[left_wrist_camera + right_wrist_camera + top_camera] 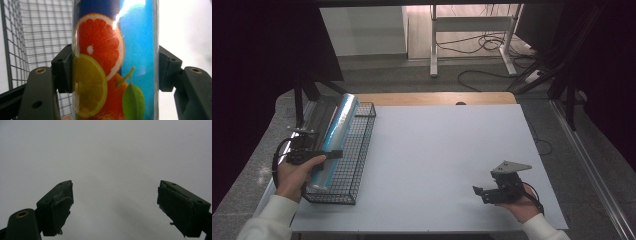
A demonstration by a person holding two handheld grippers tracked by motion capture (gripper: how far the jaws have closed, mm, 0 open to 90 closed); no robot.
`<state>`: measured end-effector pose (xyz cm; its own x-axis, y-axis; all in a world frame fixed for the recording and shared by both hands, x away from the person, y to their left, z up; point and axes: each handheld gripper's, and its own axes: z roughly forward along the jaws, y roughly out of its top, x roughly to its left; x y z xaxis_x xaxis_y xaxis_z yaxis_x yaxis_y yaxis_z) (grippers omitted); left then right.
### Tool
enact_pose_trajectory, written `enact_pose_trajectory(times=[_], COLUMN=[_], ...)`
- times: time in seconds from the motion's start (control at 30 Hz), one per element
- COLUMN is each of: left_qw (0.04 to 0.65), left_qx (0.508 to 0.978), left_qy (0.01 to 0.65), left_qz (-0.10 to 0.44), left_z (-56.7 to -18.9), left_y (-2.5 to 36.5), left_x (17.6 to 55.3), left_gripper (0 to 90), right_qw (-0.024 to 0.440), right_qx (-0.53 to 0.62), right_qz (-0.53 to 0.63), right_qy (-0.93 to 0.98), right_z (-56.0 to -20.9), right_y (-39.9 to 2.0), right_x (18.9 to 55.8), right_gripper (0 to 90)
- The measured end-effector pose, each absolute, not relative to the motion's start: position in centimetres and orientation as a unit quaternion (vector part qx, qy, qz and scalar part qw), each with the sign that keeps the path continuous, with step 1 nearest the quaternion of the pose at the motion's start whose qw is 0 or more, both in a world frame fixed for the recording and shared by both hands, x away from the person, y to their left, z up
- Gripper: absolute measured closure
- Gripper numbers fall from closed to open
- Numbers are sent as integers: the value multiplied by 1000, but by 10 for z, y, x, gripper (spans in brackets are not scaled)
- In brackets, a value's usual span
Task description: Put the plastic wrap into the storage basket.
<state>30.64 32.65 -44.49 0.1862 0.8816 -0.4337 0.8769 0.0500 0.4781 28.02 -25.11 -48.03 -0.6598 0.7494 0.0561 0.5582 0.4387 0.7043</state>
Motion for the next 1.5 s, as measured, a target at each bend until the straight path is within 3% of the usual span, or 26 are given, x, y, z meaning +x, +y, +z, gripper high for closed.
enact_pose_trajectory(times=[0.67, 1.13, 1.5], left_qw=[227, 187, 136], left_qx=[709, 704, 719], left_qy=[664, 684, 680], left_qz=[68, 39, 49], left_z=[-467, -495, -503], left_y=[292, 294, 290], left_x=[332, 348, 350], left_gripper=[319, 319, 316], right_qw=[134, 135, 135], right_qx=[387, 386, 387], right_qz=[359, 357, 356], right_qy=[839, 840, 840], right_z=[-480, -481, -481], right_y=[-250, -250, -251], right_x=[280, 281, 280], right_gripper=[141, 141, 141])
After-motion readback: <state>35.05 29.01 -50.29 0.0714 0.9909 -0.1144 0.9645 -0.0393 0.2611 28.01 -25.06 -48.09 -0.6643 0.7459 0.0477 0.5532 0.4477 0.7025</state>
